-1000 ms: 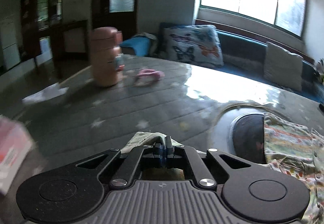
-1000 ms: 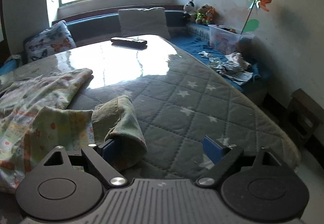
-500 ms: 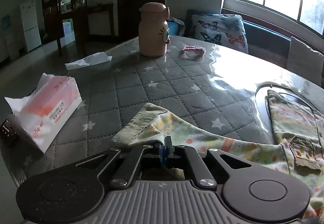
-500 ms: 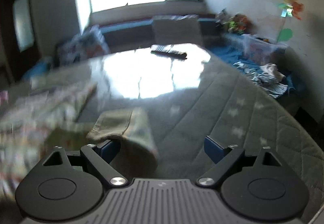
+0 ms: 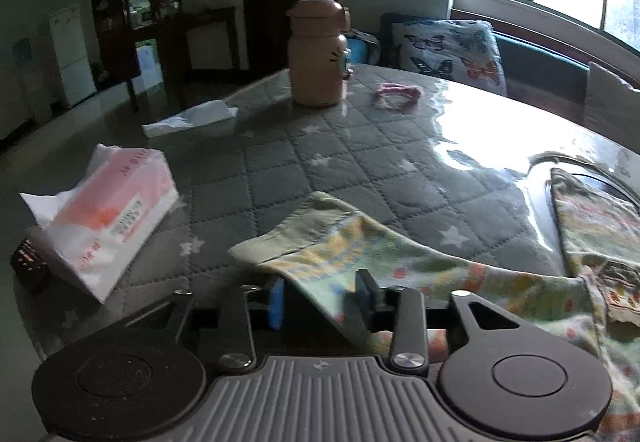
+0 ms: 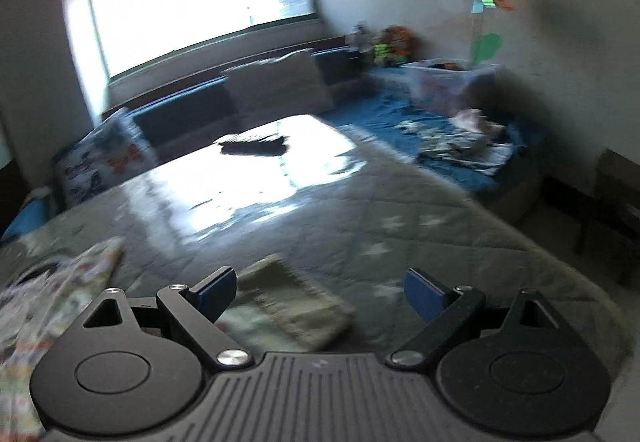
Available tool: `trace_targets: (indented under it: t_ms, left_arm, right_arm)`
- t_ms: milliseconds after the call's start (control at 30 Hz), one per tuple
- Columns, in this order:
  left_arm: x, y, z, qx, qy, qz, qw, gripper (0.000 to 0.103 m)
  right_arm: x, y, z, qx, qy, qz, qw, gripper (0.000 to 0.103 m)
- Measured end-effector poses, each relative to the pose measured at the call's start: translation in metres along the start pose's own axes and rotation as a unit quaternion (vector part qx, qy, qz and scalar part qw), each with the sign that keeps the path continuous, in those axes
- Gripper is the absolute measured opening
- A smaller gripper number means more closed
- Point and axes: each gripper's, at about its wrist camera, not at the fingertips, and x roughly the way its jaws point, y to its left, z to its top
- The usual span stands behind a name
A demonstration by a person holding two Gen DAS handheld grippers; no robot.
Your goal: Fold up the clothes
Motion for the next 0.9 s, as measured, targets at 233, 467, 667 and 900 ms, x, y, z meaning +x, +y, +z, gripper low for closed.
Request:
trace_targets:
  t_ms: [233, 467, 667, 900]
  left_arm:
    - [-0.003, 0.018, -0.001, -0.010, -0.003, 0.037, 0.9993, 0.054]
    - [-0.015, 0.024, 0.004, -0.003, -0.018, 0.037, 0.9992, 0.057]
    - [-0.024, -0.008, 0.005, 0.040, -0.020, -0.026, 0.9987, 0.060]
    - [-0.030, -0.070, -0.004, 0.106, -0.011, -0.110, 0.9882, 0.060]
  right_arm:
    - [0.031, 0.047, -0.006, -0.055, 0.049, 0.079, 0.994, 0.093]
    - [0.036, 0.055, -0.019, -0.098, 0.072, 0.068, 0.990, 0.093]
    - [0.023, 0.055, -0.030, -0.143, 0.079, 0.033, 0.986, 0.093]
    - [0.013, 0.053, -0.026, -0.129, 0.082, 0.020, 0.988, 0.093]
